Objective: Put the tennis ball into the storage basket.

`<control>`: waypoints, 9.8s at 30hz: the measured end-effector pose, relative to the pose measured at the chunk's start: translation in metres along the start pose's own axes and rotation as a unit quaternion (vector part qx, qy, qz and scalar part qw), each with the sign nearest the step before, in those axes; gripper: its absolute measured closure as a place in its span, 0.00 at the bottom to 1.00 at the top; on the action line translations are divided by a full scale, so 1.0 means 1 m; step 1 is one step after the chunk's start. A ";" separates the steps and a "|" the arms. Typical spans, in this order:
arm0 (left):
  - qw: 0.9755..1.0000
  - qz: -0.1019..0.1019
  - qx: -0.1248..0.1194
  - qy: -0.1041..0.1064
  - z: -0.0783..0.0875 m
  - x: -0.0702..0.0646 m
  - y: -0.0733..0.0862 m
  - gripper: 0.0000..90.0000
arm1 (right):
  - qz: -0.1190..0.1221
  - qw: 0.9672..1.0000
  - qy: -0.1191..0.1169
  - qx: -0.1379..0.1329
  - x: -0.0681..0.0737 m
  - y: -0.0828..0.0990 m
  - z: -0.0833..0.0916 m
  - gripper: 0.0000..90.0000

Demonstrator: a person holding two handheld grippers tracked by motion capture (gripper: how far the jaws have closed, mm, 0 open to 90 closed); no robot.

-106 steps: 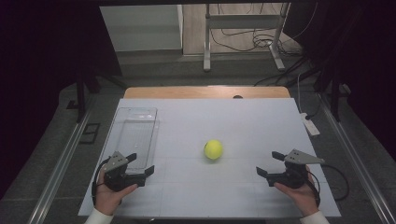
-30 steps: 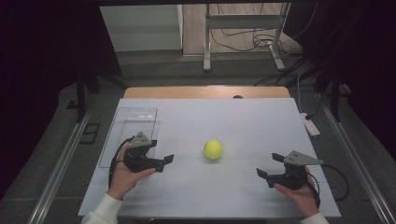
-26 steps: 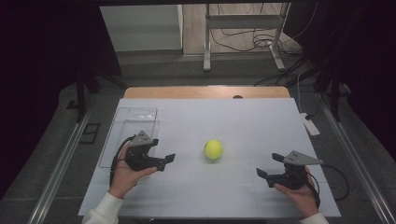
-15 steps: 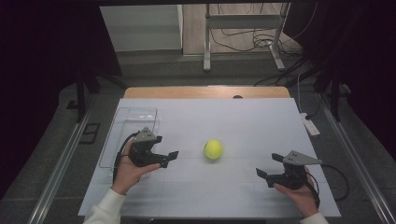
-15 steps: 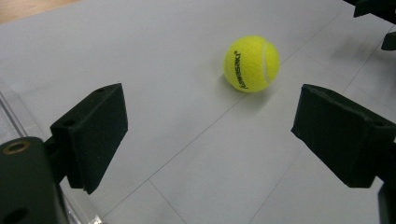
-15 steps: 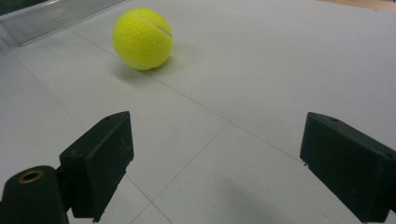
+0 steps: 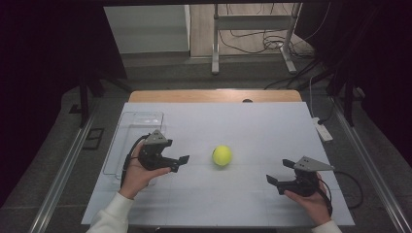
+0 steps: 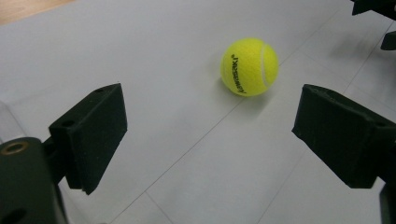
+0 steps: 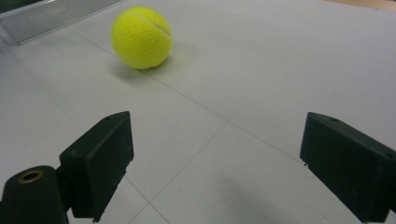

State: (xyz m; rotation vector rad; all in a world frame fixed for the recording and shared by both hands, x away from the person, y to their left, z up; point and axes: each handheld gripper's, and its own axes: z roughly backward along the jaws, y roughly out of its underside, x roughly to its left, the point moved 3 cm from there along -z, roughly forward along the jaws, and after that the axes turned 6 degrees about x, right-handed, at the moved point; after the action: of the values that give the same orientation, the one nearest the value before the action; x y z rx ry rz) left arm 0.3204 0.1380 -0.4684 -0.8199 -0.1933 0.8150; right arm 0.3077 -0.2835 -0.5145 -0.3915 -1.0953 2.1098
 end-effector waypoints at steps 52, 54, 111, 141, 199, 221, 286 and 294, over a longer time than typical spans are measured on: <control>0.999 -0.033 0.016 0.020 -0.027 -0.011 -0.033 0.11 | 0.002 1.000 -0.005 0.006 -0.003 -0.002 -0.007 0.11; 0.999 -0.033 0.017 0.022 -0.030 -0.011 -0.033 0.11 | 0.002 1.000 -0.005 0.007 -0.003 -0.001 -0.006 0.11; 0.997 -0.051 0.037 0.044 -0.073 -0.025 -0.060 0.11 | 0.003 1.000 -0.004 0.012 -0.005 0.000 -0.008 0.11; 0.995 -0.062 0.051 0.053 -0.095 -0.034 -0.070 0.11 | 0.004 1.000 -0.004 0.013 -0.005 0.000 -0.008 0.11; 0.980 -0.104 0.167 0.017 -0.157 -0.046 -0.053 0.15 | 0.003 1.000 -0.005 0.014 -0.006 0.001 -0.008 0.11; 0.980 -0.116 0.159 0.007 -0.146 -0.047 -0.054 0.30 | 0.003 1.000 -0.001 0.014 -0.007 0.001 -0.008 0.11; 0.993 -0.087 0.081 0.015 -0.095 -0.033 -0.068 0.30 | 0.002 1.000 -0.001 0.014 -0.007 0.002 -0.008 0.12; 0.994 -0.087 0.073 0.012 -0.090 -0.031 -0.071 0.30 | 0.002 1.000 -0.001 0.013 -0.007 0.002 -0.008 0.12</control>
State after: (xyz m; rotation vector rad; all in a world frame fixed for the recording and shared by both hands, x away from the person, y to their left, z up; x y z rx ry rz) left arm 0.3798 0.0358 -0.4746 -0.6659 -0.1783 0.6474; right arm 0.3159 -0.2846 -0.5214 -0.3789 -1.0679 2.1261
